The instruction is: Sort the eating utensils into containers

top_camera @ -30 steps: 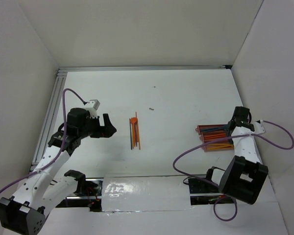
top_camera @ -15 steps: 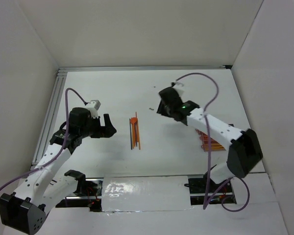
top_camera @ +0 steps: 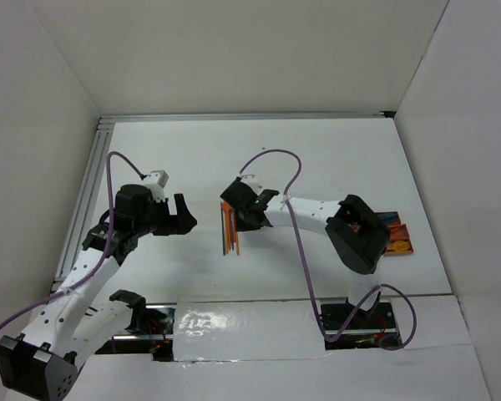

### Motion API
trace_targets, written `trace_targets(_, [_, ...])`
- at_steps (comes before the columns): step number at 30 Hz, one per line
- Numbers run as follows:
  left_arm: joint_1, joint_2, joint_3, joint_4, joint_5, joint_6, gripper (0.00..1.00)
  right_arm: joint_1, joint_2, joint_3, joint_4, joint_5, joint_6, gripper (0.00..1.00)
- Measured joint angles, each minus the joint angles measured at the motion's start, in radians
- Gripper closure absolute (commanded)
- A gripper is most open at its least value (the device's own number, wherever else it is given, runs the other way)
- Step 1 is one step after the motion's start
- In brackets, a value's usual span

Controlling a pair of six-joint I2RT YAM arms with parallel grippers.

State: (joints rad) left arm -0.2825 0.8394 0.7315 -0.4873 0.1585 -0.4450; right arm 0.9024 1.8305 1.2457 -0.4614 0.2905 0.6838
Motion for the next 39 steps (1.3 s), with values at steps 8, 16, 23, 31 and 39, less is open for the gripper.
trace_targets(8, [0.000,-0.013,0.000,0.001,-0.001,0.001,0.00,0.028,0.092,0.032,0.001,-0.024,-0.003,0.65])
trace_targets(16, [0.000,-0.019,0.000,0.001,-0.001,0.002,0.00,0.038,0.095,0.032,0.000,-0.041,-0.002,0.69])
trace_targets(23, [0.000,-0.028,0.000,0.000,-0.001,0.005,0.00,0.036,0.116,0.034,0.011,-0.039,-0.002,0.83])
trace_targets(31, [0.000,-0.036,0.000,0.000,-0.002,0.021,0.00,-0.006,0.142,0.064,0.015,-0.040,0.058,1.00])
trace_targets(39, [0.000,-0.045,0.000,0.001,-0.005,0.024,0.00,-0.275,-0.111,-0.107,-0.201,0.051,0.271,1.00])
